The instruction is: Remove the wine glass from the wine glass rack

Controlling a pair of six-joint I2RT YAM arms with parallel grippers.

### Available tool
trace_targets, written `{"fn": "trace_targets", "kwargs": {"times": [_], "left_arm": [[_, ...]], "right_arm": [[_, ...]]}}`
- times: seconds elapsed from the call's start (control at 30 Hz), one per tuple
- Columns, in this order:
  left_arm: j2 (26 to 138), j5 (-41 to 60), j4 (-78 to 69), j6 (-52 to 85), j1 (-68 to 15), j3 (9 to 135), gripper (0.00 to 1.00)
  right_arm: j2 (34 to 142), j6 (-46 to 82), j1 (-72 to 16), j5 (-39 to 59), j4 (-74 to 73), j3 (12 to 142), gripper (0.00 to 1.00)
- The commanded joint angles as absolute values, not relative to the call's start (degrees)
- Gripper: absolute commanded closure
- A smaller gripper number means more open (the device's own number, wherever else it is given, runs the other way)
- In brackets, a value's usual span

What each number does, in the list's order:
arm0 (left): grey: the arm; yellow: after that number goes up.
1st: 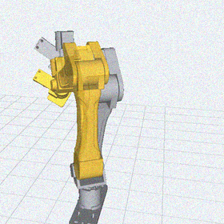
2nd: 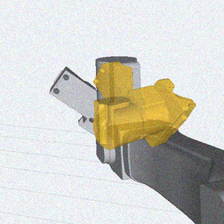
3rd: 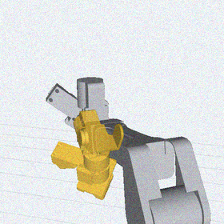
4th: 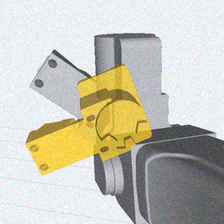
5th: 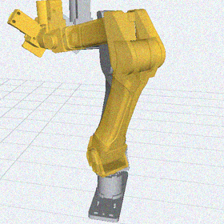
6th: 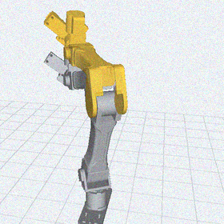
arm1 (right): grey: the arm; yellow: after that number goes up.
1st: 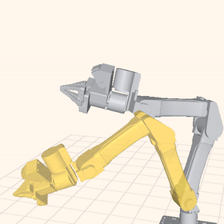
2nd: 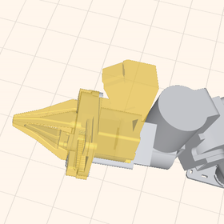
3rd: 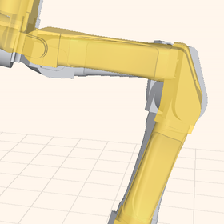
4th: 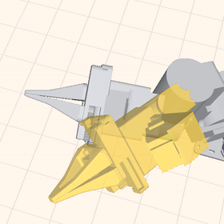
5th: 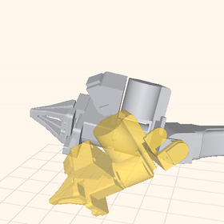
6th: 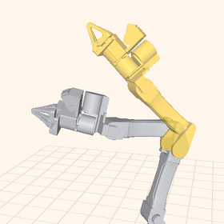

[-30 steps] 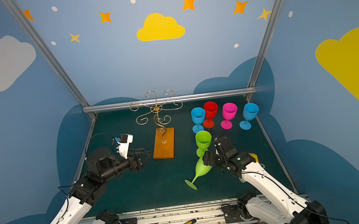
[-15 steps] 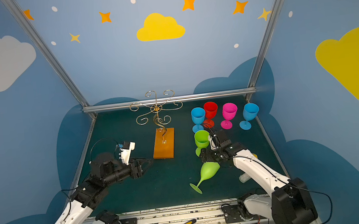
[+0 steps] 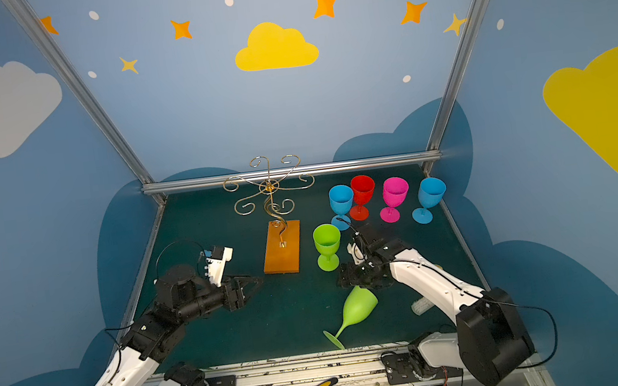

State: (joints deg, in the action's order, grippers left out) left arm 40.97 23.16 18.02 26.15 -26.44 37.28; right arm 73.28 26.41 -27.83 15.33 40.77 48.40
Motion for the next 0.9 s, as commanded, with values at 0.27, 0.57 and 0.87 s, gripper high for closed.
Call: {"fn": "trace_targets", "kwargs": {"times": [0.27, 0.57, 0.87], "left_arm": [[41.0, 23.0, 19.5, 23.8, -26.6, 39.9, 0.36], [41.2, 23.0, 19.3, 23.8, -26.6, 39.9, 0.35], [41.1, 22.6, 19.2, 23.8, -26.7, 40.0, 0.35]], "right_arm": [[70.8, 27.6, -24.7, 12.4, 48.8, 47.9, 0.14], [66.2, 27.1, -24.8, 21.9, 47.8, 44.0, 0.14], [63.7, 31.2, -24.8, 29.0, 42.5, 39.6, 0.29]]}}
